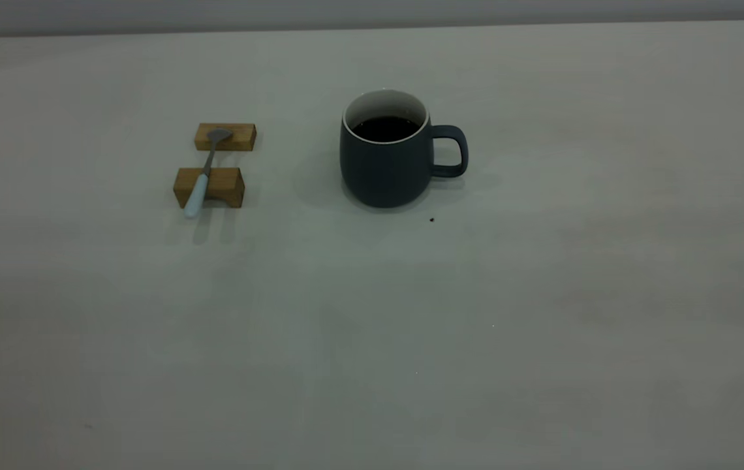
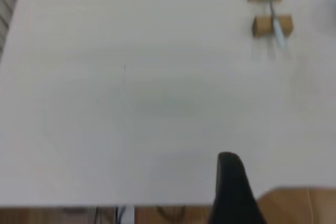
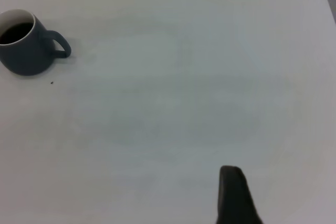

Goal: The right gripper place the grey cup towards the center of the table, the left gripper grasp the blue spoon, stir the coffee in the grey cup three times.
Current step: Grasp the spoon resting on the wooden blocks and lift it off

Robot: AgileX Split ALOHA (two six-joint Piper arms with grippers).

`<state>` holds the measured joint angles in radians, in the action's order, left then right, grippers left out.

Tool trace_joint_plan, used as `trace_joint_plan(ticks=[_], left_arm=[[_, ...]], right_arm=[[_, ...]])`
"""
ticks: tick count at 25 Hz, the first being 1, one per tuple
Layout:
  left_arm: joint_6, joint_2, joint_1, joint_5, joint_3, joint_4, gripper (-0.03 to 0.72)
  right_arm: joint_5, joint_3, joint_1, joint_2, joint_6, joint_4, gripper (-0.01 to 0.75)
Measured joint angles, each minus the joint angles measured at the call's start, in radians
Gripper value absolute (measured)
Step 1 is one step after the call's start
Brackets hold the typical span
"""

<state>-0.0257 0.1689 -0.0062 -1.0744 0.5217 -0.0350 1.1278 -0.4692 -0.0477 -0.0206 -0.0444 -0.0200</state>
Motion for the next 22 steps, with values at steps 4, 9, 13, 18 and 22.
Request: trace_joint_plan(ticks=[4, 9, 13, 18, 22], left_arm=[[-0.06, 0.289, 0.0, 0.048, 0.038, 0.0, 0.585], [-0.071, 0.668, 0.0, 0.137, 0.147, 0.006, 0.586], [-0.036, 0.954, 0.0, 0.205, 0.245, 0.062, 0.586], [-0.016, 1.248, -0.001, 0.274, 0.355, 0.12, 0.586], [-0.047, 1.431, -0.037, 0.361, 0.426, 0.123, 0.586]], right_arm=[[0.0, 0.0, 0.0, 0.0, 0.0, 0.0, 0.5], [0.0, 0.0, 0.0, 0.0, 0.0, 0.0, 0.5], [0.001, 0.0, 0.0, 0.0, 0.0, 0.0, 0.5], [0.001, 0.0, 0.0, 0.0, 0.0, 0.0, 0.5], [0.001, 0.0, 0.0, 0.0, 0.0, 0.0, 0.5]])
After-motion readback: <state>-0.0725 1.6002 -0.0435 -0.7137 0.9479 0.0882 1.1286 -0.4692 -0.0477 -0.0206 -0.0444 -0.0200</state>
